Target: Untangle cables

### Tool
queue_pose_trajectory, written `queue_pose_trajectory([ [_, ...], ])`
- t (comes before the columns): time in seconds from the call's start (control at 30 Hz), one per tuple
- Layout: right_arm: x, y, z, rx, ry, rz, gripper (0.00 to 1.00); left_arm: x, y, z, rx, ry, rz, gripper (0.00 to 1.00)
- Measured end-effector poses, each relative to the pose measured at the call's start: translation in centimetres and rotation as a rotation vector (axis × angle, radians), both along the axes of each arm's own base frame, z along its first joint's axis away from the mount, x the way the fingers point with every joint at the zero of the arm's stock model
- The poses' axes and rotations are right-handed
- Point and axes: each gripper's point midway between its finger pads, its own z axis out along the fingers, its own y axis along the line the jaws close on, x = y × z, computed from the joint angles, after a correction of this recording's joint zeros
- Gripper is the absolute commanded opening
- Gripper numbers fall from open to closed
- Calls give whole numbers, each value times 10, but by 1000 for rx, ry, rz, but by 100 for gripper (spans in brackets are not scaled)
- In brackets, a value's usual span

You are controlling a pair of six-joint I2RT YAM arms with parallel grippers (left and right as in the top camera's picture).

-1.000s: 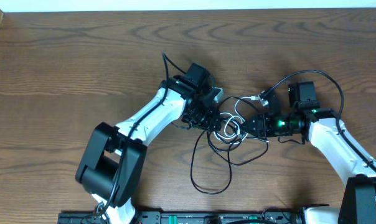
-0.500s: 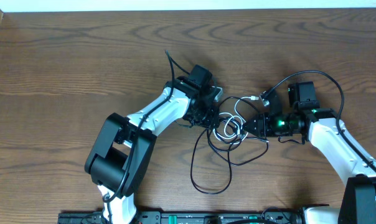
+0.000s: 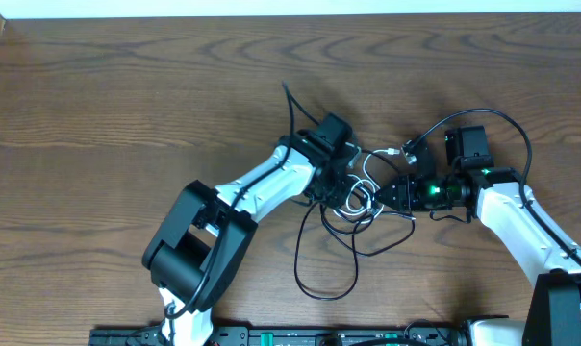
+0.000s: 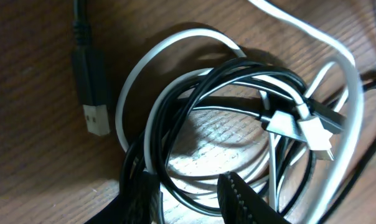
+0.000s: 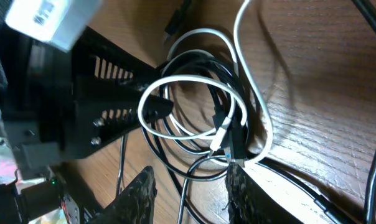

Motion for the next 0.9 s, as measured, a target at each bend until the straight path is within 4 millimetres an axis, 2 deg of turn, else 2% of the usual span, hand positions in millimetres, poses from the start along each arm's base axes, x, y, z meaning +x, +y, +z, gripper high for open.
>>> queue_pose_trajectory([
  [0.5, 0, 0, 0, 0, 0, 0, 32, 1, 3, -6, 78, -47, 17, 36],
  [0.63, 0, 0, 0, 0, 0, 0, 32, 2, 4, -8, 88, -45, 38, 23],
  [0.73, 0, 0, 0, 0, 0, 0, 32, 2, 5, -10, 96, -44, 46, 8],
  [0.9, 0, 0, 0, 0, 1, 0, 32, 2, 5, -13, 100, -35, 57, 8],
])
